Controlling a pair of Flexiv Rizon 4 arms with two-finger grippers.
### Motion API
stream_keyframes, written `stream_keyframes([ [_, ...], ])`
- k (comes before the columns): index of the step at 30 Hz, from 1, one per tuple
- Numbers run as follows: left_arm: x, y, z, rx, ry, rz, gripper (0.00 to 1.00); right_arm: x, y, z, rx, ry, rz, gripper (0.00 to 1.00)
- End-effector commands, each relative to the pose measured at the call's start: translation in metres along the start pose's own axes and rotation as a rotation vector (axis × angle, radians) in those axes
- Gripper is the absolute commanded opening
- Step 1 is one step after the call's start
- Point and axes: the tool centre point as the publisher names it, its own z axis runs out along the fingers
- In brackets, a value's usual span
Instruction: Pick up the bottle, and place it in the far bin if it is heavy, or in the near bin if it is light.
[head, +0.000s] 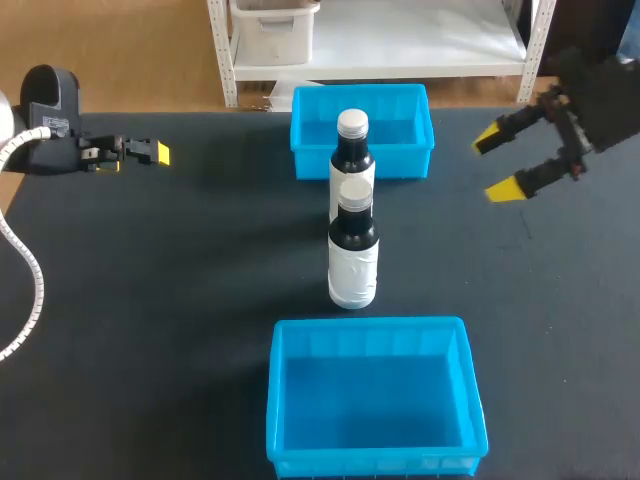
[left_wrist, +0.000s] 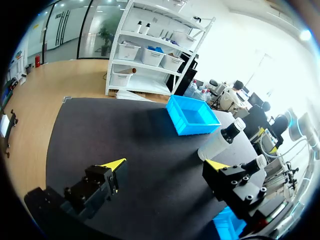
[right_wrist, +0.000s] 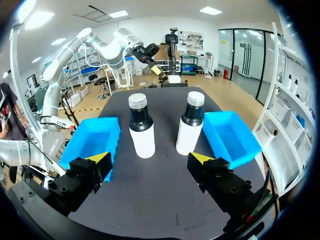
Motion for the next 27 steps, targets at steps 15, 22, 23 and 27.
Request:
stream_keyframes([
  [15, 0.000, 0.000, 0.000, 0.000, 0.000, 0.000, 1.00, -0.022, 0.021, 0.090, -0.005, -0.030, -0.021, 1.00],
  [22, 0.000, 0.000, 0.000, 0.000, 0.000, 0.000, 1.00, -0.031, 0.015, 0.113, -0.014, -0.040, -0.019, 1.00],
  [23, 0.000, 0.000, 0.000, 0.000, 0.000, 0.000, 1.00, -0.033, 0.015, 0.116, -0.015, -0.041, -0.020, 1.00],
  [27, 0.000, 0.000, 0.000, 0.000, 0.000, 0.000, 1.00, -0.041, 0.016, 0.127, -0.025, -0.045, -0.027, 1.00],
])
